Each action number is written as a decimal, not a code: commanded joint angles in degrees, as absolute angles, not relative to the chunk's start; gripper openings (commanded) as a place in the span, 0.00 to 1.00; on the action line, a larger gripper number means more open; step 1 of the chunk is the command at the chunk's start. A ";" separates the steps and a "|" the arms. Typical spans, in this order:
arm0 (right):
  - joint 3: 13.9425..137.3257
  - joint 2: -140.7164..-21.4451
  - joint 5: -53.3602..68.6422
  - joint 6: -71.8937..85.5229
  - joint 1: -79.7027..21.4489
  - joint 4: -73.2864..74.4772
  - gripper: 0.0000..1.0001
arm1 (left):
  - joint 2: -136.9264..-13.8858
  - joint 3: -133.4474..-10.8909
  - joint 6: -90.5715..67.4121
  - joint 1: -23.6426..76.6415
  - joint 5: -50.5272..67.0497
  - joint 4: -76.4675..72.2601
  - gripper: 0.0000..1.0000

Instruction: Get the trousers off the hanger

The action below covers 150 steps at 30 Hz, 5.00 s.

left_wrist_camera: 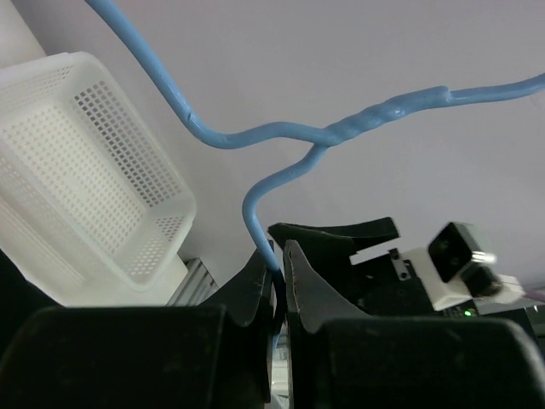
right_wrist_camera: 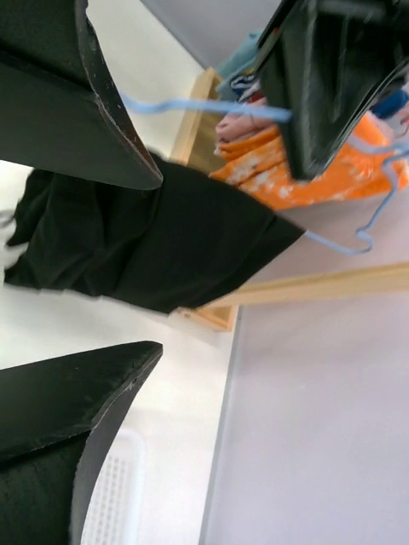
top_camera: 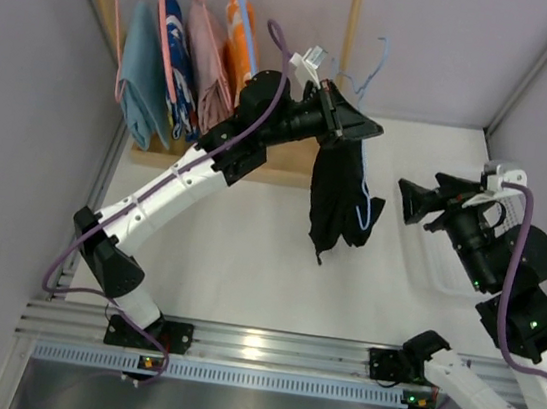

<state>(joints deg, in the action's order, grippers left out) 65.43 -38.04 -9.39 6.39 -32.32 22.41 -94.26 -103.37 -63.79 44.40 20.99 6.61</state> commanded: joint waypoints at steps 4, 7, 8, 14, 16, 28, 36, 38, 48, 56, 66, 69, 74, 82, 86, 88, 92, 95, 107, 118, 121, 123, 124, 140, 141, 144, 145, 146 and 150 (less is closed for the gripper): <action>55.04 -27.97 -4.23 4.66 -29.18 25.49 0.79 | -89.47 -104.06 -64.07 44.03 25.13 -3.77 0.00; 46.87 -21.64 3.06 3.35 -29.09 22.43 0.94 | -89.21 -104.41 -64.60 43.95 26.54 -4.66 0.00; 45.02 -20.32 5.25 1.86 -29.18 21.19 0.99 | -89.21 -104.59 -64.69 43.95 26.89 -4.75 0.00; 34.82 -16.96 11.58 -6.93 -29.09 14.77 0.99 | -89.30 -106.34 -64.16 43.95 27.16 -4.31 0.00; 33.23 -17.40 13.70 -8.43 -29.18 12.93 0.99 | -89.47 -106.87 -64.07 43.95 27.16 -4.31 0.00; 24.00 -24.25 11.61 -13.62 -29.18 -3.85 0.99 | -90.18 -108.28 -64.95 43.95 27.51 -4.31 0.00; 26.54 -34.96 14.41 -10.99 -29.70 -12.83 0.99 | -90.18 -108.98 -64.78 43.95 27.33 -4.13 0.00; 27.15 -35.94 15.55 -11.51 -31.02 -13.18 0.99 | -90.09 -108.90 -64.51 43.95 27.25 -4.13 0.00; 26.46 -34.80 20.40 -18.72 -34.63 -10.01 0.99 | -90.35 -109.16 -64.42 43.95 27.16 -4.13 0.00; 26.10 -38.40 11.34 -20.30 -34.63 -15.91 0.97 | -90.44 -109.42 -64.42 43.95 27.07 -3.96 0.00; 30.06 -42.71 10.19 -15.47 -34.54 -18.81 0.95 | -89.30 -107.76 -65.30 43.95 27.07 -4.57 0.00; 30.76 -43.68 9.41 -14.85 -34.54 -19.77 0.94 | -89.38 -107.40 -65.83 43.95 27.07 -4.66 0.00; 30.32 -43.07 7.12 -15.91 -34.54 -20.30 0.79 | -89.12 -106.96 -65.65 43.95 26.98 -4.75 0.00; 31.46 -40.43 7.29 -18.28 -33.67 -16.28 0.29 | -87.89 -105.03 -65.48 43.33 26.89 -4.57 0.00; 33.22 -38.59 8.52 -19.42 -32.70 -12.67 0.10 | -87.01 -103.10 -65.57 42.45 26.89 -4.66 0.00; 34.27 -37.97 10.01 -19.95 -32.17 -11.43 0.04 | -86.75 -102.48 -65.65 41.75 26.72 -4.66 0.00; 36.38 -36.83 11.86 -19.78 -31.20 -7.83 0.00 | -86.05 -100.21 -65.39 40.61 26.89 -4.66 0.00; 38.40 -36.48 12.13 -18.90 -30.15 -5.63 0.00 | -85.43 -97.83 -64.95 39.47 27.07 -4.57 0.00; 39.29 -36.56 23.19 -22.15 -27.16 3.69 0.15 | -86.39 -98.43 -65.74 36.83 27.95 -5.45 0.00; 35.77 -40.42 26.01 -23.38 -27.07 0.70 0.26 | -87.98 -104.06 -66.00 37.00 28.21 -5.27 0.00; 36.47 -41.22 25.67 -23.03 -27.16 0.53 0.23 | -87.80 -103.80 -66.09 37.00 28.39 -5.27 0.00; 36.56 -41.22 24.44 -21.98 -27.07 -1.66 0.06 | -87.54 -103.54 -66.27 37.00 28.30 -5.27 0.00; 36.65 -41.13 24.26 -21.62 -27.07 -2.37 0.03 | -87.45 -103.27 -66.18 37.00 28.39 -5.27 0.00; 39.98 -36.65 20.32 -19.78 -27.07 1.23 0.00 | -86.57 -100.11 -65.30 36.83 27.77 -5.36 0.00; 40.43 -36.48 19.87 -19.60 -27.07 1.40 0.00 | -86.49 -99.85 -65.30 36.74 27.77 -5.27 0.00; 42.18 -35.77 19.34 -19.34 -26.72 2.11 0.00 | -86.31 -99.23 -65.30 36.39 27.86 -5.27 0.00; 42.45 -35.51 19.25 -19.51 -26.54 2.72 0.00 | -86.05 -98.97 -65.30 36.21 27.86 -5.36 0.00; 42.63 -35.33 19.16 -19.86 -26.46 3.07 0.00 | -86.13 -98.79 -65.22 36.04 27.86 -5.27 0.00; 42.98 -35.07 20.38 -21.18 -25.58 5.71 0.00 | -85.96 -98.61 -65.21 35.60 27.86 -5.27 0.00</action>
<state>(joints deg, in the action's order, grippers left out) 39.97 -35.92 19.35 -20.49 -26.61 5.78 -88.75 -98.13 -65.89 36.23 27.66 0.05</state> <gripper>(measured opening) 0.024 0.085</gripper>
